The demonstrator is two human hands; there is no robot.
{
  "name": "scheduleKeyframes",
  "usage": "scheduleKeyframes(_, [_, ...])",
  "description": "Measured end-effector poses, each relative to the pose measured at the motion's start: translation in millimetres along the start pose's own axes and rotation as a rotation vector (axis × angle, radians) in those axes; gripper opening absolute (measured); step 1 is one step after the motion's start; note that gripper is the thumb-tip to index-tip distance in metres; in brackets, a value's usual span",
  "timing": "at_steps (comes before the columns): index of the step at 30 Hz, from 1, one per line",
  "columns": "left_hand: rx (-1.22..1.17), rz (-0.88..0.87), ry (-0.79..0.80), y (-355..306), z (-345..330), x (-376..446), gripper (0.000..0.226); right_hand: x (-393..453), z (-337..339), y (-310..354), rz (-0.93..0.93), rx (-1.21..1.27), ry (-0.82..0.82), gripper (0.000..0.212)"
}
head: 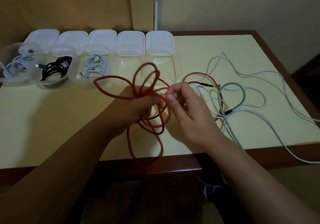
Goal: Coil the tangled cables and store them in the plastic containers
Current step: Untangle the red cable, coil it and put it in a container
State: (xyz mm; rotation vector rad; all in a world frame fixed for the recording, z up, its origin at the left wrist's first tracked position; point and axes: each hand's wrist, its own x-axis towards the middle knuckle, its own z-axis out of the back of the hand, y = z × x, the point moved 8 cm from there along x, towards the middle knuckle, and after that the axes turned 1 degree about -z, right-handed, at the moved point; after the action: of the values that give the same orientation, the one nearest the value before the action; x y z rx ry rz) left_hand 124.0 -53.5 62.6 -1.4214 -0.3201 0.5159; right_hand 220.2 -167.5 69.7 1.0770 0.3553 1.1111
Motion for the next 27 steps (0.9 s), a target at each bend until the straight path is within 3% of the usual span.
scheduleKeyframes(4, [-0.625, 0.067, -0.139, 5.8, 19.3, 10.7, 0.030, 1.6, 4.1, -24.3, -0.153, -0.103, 0.054, 0.021])
scheduleKeyframes(7, [-0.824, 0.093, -0.223, 13.8, 41.1, 13.8, 0.033, 1.4, 10.4, -34.6, -0.190, -0.410, 0.038, 0.020])
scheduleKeyframes(10, [-0.898, 0.080, -0.338, 25.7, 60.0, 12.3, 0.026, 2.8, 21.6, -46.9, -0.248, -0.536, -0.018, 0.027])
scheduleKeyframes(13, [-0.787, 0.026, -0.405, 23.0, 71.9, 12.2, 0.008, 5.1, 40.2, -49.6, -0.225, -0.496, -0.145, 0.028])
scheduleKeyframes(16, [-0.445, 0.012, -0.448, 18.0, 65.2, 11.2, 0.009, 3.9, 42.6, -32.4, -0.131, -0.322, -0.211, 0.022])
scheduleKeyframes(22, [-0.157, -0.107, -0.270, 3.8, -1.7, 0.3, 0.023, 1.9, 7.5, -8.9, 0.006, -0.288, -0.079, 0.024])
scheduleKeyframes(24, [-0.060, -0.166, -0.231, -1.2, -12.0, -1.8, 0.017, 0.5, 0.8, -7.5, 0.019, -0.250, -0.047, 0.023])
scheduleKeyframes(27, [-0.087, -0.203, -0.321, -3.7, -8.1, -1.0, 0.009, 0.5, 0.9, -5.3, 0.030, -0.247, -0.041, 0.016])
